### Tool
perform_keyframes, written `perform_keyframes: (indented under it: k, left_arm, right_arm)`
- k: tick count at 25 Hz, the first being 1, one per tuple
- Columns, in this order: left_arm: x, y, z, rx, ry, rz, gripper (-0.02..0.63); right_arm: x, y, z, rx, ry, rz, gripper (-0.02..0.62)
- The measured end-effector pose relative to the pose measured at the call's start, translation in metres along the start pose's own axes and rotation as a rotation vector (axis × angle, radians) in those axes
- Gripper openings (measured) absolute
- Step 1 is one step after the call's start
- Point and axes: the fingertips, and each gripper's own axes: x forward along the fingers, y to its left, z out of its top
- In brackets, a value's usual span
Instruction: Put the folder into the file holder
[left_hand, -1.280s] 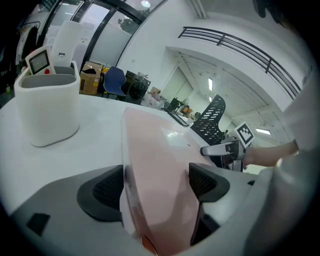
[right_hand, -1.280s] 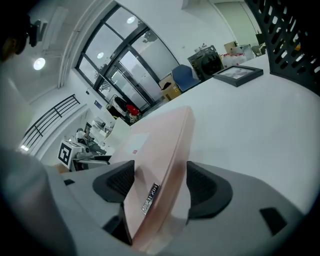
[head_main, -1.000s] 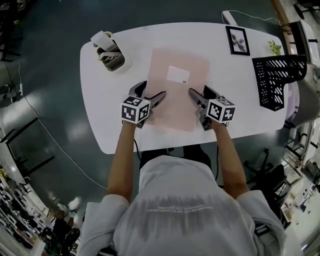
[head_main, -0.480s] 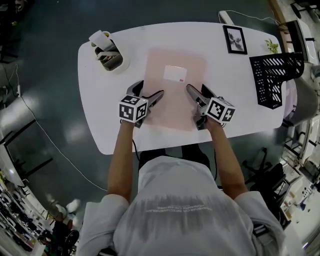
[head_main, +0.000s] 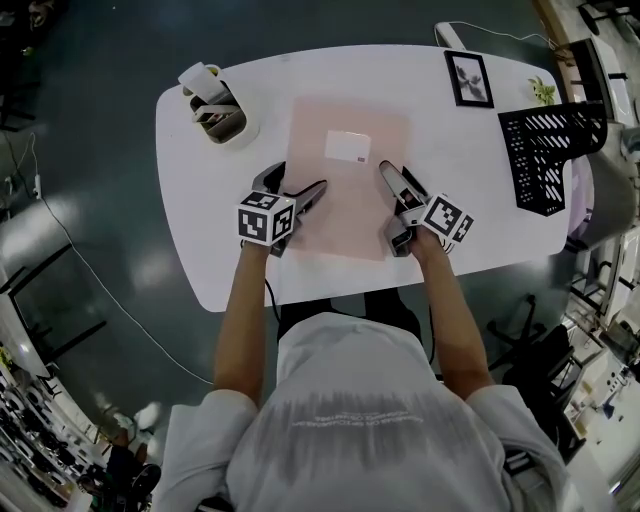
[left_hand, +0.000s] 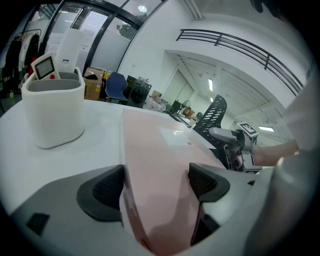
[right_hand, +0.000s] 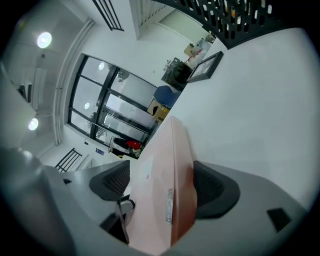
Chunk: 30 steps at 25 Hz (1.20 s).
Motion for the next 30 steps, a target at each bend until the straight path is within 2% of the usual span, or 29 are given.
perform_keyframes:
  k: [9,16,21,28,30]
  left_arm:
    - [0.000,-0.003,-0.001,0.001,0.004,-0.019,0.413]
    - [-0.001,-0.004,0.000,0.006,-0.001,-0.044,0.413]
    - [-0.002,-0.004,-0.002,0.015,0.009,-0.050,0.413]
    - [-0.008,-0.003,0.005,-0.037,-0.021,-0.092,0.413]
    - [-0.009,-0.003,0.006,-0.049,-0.024,-0.105,0.413]
  right_arm:
    - [-0.001,-0.007,-0.006,0.039,0.067,0.004,0.379]
    - [-0.001,0.000,-0.017,0.061,0.191,0.099,0.378]
    - [-0.003,-0.002,-0.019,0.121,0.231,0.173,0.377]
    - [-0.006,0.019,-0.010,0.200,0.280,0.352,0.268]
    - [-0.004,0.023,-0.012,0.208,0.305,0.378,0.262]
